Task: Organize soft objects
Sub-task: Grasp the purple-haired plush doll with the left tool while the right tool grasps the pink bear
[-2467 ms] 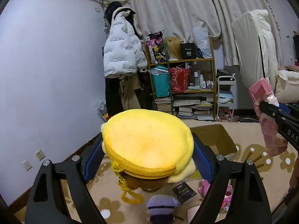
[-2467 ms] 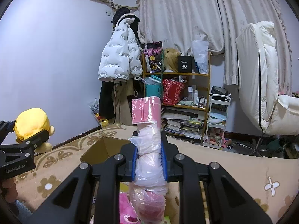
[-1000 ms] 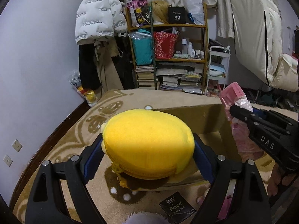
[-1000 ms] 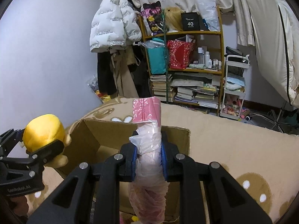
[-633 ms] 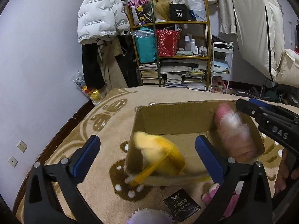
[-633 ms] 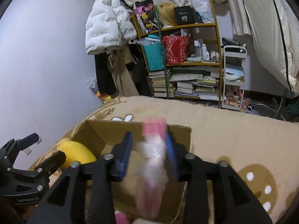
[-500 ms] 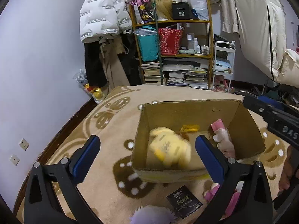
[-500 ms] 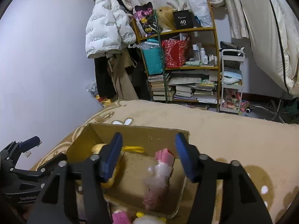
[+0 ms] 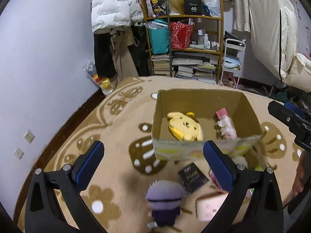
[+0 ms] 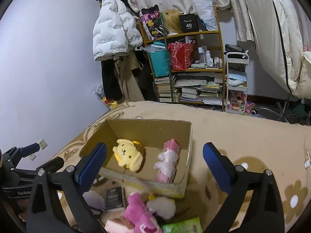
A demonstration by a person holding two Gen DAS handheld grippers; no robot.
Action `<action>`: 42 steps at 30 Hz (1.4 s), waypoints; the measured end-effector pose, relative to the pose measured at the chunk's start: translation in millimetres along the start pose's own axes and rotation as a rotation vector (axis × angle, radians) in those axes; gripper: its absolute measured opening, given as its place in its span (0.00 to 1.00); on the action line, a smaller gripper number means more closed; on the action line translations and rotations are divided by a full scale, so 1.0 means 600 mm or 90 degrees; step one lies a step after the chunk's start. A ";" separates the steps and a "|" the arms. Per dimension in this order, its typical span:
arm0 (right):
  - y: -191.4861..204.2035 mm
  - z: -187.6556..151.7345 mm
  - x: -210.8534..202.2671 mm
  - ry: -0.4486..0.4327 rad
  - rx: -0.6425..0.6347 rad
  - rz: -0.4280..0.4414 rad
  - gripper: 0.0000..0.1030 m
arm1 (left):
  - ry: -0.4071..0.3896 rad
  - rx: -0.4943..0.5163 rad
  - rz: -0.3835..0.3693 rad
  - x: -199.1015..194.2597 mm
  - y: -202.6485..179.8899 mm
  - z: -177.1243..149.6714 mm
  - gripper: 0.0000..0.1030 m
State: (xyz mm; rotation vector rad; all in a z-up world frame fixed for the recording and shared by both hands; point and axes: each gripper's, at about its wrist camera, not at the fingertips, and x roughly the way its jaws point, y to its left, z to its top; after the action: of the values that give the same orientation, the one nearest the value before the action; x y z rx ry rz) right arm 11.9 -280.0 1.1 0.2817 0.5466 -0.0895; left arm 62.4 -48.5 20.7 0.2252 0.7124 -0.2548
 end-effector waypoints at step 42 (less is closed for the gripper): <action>0.005 -0.115 0.037 0.150 0.031 -0.022 1.00 | 0.234 -0.016 -0.021 0.097 0.002 -0.100 0.98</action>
State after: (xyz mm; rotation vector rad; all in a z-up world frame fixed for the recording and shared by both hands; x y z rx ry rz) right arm -3.1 -257.3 -66.5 0.3326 0.7847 -0.1040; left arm 68.9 -38.8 -62.1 0.2386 1.0841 -0.2379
